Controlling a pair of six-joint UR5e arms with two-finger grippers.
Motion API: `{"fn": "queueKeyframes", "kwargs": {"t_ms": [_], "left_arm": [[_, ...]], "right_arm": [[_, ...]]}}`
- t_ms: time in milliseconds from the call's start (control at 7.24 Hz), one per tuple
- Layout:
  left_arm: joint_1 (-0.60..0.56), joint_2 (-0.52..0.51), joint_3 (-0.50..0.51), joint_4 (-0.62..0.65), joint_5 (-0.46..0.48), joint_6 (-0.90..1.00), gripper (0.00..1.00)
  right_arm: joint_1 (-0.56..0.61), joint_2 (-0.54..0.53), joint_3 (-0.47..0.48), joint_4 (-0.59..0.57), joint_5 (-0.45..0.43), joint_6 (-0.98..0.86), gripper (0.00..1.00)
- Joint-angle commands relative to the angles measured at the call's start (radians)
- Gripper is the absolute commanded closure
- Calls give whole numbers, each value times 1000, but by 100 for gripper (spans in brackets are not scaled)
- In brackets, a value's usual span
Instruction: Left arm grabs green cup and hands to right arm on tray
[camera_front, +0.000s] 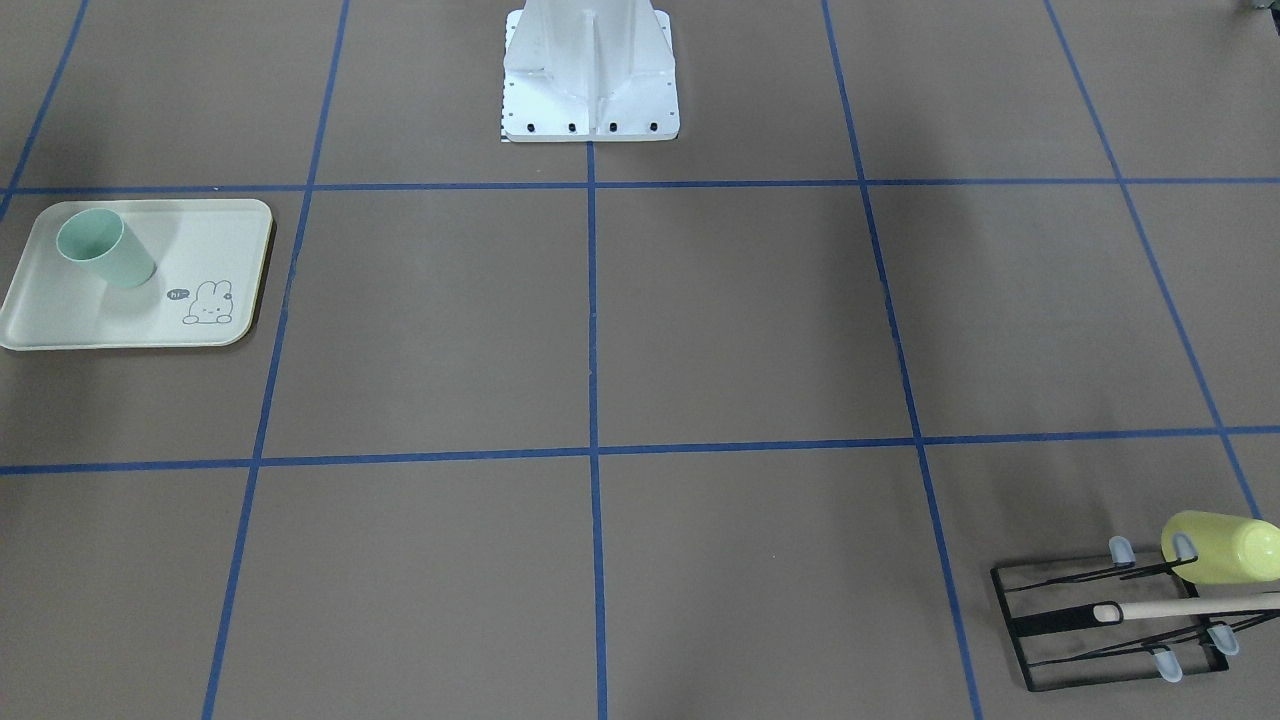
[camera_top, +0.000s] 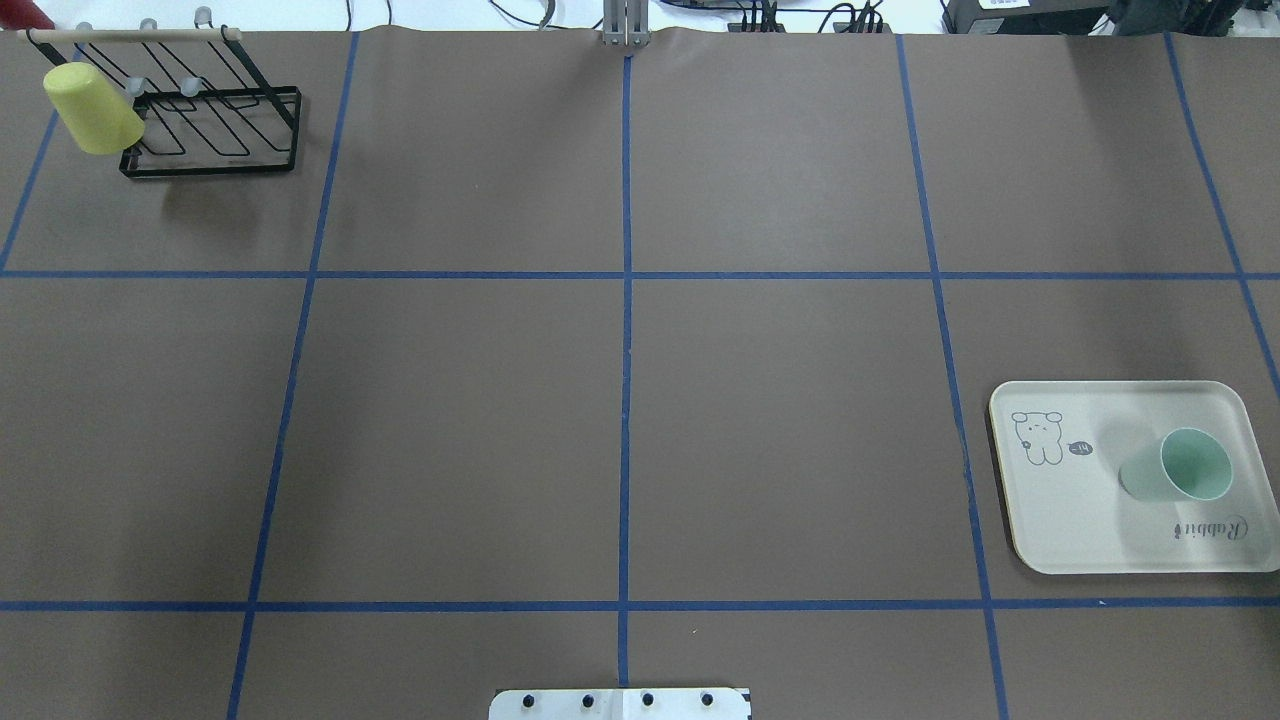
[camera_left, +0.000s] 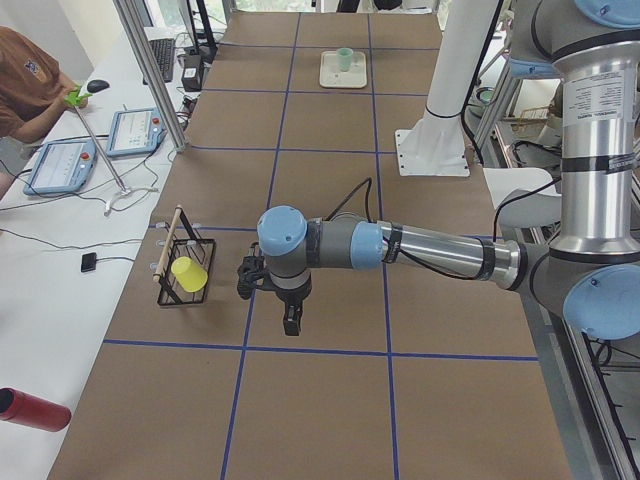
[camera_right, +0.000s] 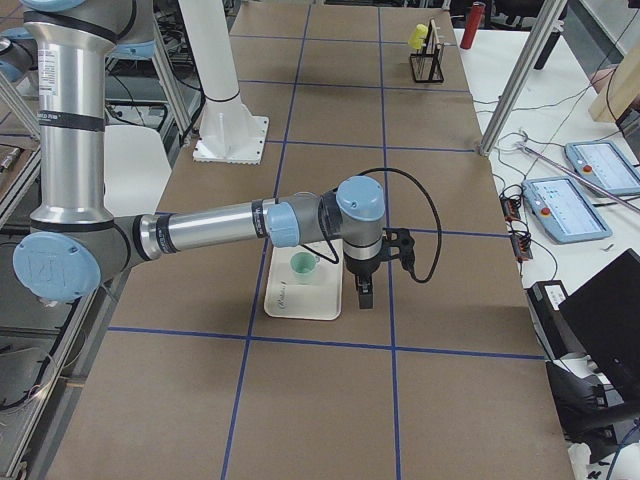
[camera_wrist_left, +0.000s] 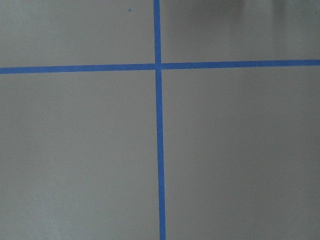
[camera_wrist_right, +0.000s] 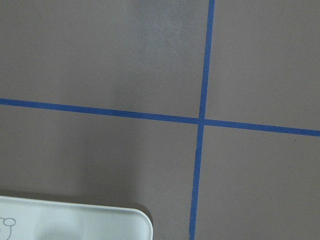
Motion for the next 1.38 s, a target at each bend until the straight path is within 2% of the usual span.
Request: {"fn": "queueKeyframes", "kwargs": {"t_ms": [0, 1243], "left_arm": [[0, -1, -1, 0, 1, -1, 0], [0, -1, -2, 0, -2, -1, 0]], "right_arm": [[1, -1, 0, 0, 0, 0, 1], [2, -15, -2, 0, -2, 0, 1]]}}
